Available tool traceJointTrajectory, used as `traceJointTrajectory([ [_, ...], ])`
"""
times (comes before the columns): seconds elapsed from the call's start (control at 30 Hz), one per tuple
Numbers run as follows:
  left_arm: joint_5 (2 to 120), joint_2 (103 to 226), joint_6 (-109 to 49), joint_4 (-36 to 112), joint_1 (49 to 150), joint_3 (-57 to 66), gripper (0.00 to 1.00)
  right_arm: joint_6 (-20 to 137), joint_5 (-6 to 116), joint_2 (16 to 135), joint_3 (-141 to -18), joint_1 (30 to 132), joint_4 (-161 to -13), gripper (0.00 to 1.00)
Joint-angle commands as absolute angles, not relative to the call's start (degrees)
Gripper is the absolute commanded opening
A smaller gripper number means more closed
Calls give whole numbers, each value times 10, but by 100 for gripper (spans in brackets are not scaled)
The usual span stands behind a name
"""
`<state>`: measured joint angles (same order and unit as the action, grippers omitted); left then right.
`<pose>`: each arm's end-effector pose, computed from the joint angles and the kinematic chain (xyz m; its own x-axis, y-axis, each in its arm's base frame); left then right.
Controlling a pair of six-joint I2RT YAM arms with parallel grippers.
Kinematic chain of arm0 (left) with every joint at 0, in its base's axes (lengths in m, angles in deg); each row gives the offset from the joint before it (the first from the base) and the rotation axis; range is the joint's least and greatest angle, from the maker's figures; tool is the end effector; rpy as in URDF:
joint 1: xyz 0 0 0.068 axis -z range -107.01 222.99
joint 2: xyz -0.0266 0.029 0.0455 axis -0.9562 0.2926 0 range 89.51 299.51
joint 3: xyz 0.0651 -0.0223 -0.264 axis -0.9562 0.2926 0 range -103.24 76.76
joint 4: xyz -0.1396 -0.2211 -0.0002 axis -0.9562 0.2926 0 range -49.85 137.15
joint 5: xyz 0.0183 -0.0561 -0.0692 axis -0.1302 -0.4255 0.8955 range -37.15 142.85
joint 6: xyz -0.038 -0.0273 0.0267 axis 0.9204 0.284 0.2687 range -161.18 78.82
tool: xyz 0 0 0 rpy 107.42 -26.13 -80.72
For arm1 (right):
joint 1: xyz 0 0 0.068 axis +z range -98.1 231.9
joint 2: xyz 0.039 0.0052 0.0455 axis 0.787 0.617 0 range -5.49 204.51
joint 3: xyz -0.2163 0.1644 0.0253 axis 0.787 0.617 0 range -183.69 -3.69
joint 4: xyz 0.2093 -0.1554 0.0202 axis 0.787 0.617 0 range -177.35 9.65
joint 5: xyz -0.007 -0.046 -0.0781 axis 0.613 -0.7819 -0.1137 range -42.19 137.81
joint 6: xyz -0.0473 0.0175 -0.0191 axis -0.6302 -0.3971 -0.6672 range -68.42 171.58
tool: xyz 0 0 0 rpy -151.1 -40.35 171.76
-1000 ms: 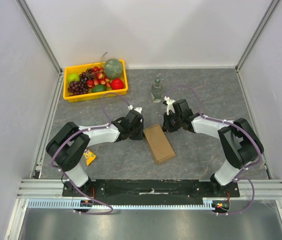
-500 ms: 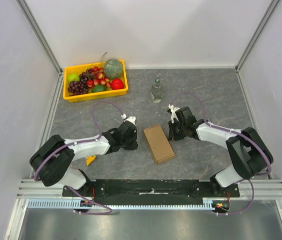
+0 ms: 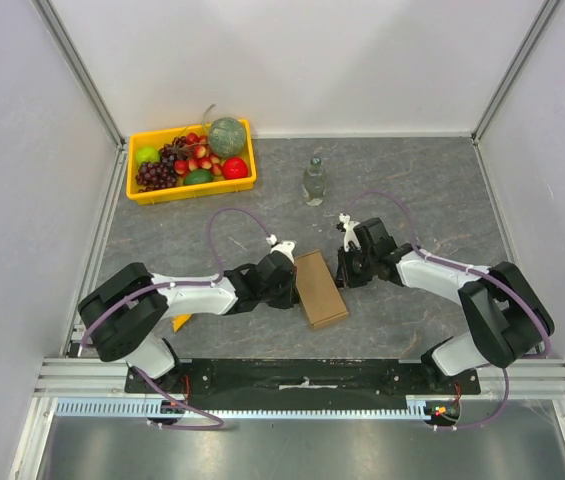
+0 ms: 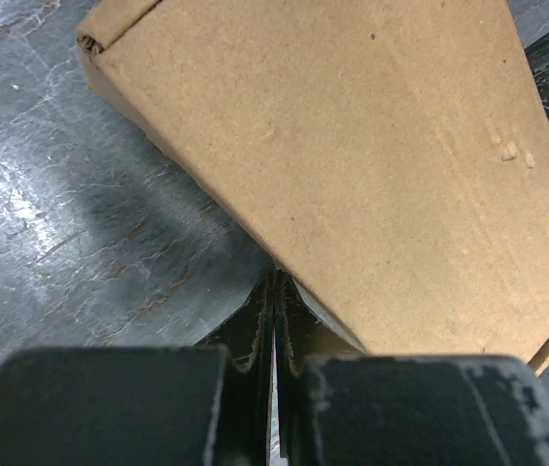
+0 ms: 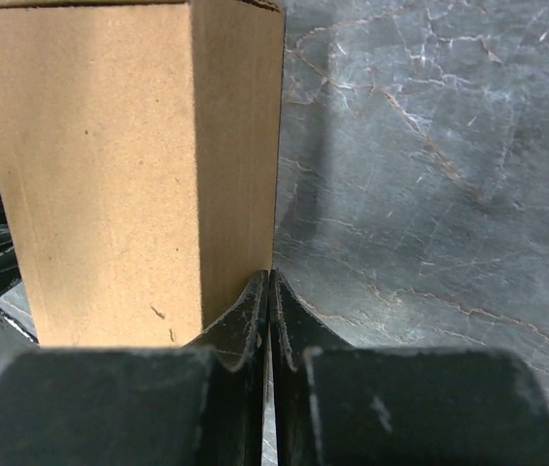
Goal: Fold the paper box
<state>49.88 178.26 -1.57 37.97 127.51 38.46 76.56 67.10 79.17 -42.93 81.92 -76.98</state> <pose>0.1695 -0.2346 0.1450 -0.8395 0.0807 -0.5374 0.3349 0.8556 -0.3947 0.2285 0.1456 0.1551 -0.9164 -0.0692 -0.3944 -0.2715 0.8313 0.4850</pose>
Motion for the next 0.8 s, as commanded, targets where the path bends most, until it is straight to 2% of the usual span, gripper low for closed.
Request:
traceJointTrajectory([
  [0.0, 499, 1802, 5, 368, 1285, 362, 2, 800, 701, 777, -422, 839, -789, 7],
  [0.33, 469, 1823, -42, 439, 1284, 290, 2, 826, 693, 798, -444, 866, -803, 6],
  [0.47, 455, 1831, -63, 494, 1249, 257, 2, 816, 665, 794, -470, 866, -767, 6],
  [0.6, 463, 1802, -68, 498, 1203, 293, 2, 812, 593, 770, -459, 864, -729, 6],
  [0.77, 478, 1764, -53, 495, 1203, 348, 2, 837, 546, 723, -407, 864, -728, 6],
])
